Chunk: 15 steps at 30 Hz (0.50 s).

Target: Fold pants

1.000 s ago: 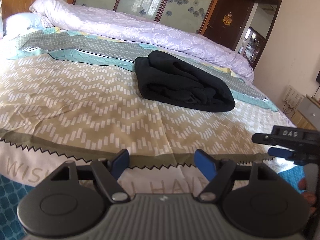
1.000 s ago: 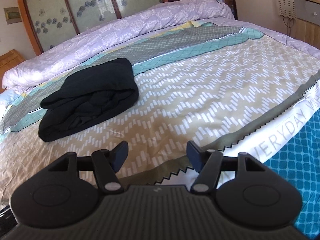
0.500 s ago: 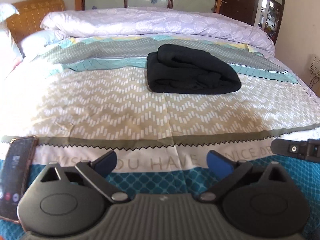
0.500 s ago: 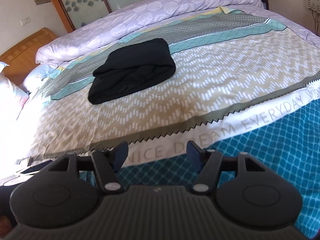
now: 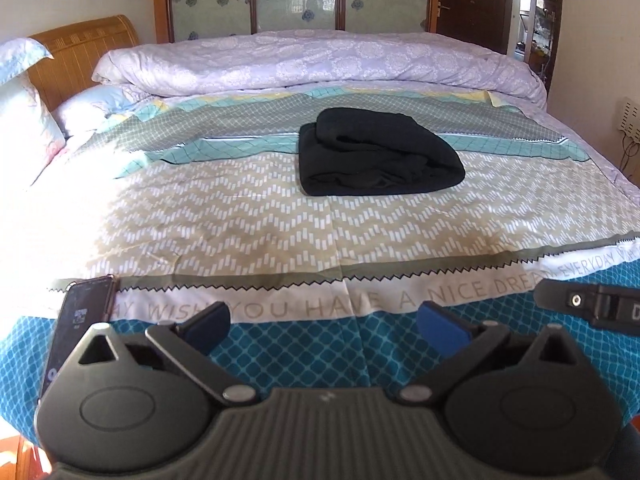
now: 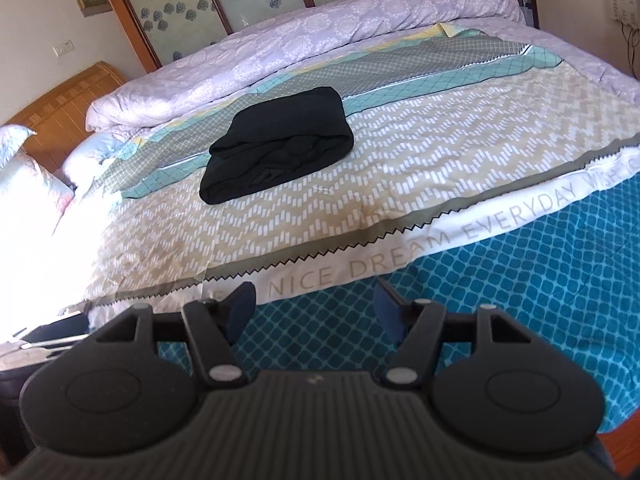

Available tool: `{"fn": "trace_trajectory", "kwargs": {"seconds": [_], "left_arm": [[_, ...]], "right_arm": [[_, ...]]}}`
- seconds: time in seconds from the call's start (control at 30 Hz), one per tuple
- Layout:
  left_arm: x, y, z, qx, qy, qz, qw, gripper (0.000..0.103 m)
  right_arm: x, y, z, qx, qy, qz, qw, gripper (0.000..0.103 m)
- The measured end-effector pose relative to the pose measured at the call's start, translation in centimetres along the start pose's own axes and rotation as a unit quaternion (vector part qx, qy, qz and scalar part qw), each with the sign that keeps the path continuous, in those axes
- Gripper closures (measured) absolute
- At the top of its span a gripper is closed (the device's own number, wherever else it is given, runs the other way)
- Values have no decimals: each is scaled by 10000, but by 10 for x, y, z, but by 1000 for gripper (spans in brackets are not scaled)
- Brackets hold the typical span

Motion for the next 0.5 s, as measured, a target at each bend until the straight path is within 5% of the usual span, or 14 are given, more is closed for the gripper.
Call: {"fn": "trace_trajectory", "kwargs": {"seconds": [0.2,0.5], "left_arm": [[-3,-1,2,-135,-98,101,9998,0],[3,-10,6,103,206,-116,9997,0]], "right_arm": [[-7,-6,4,-78,-31,-35,10000,19],[-5,-4,15,-43,-34,4,10000,18]]}}
Point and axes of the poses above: each gripper's, at about its wrist camera, not at the fingertips, and y roughly the way its jaws point, z to its left, x to its top, the point moved 9 cm from there along y, roughly the way its jaws point, and after that the axes turned 9 degrees about y, right-handed, at the moved point
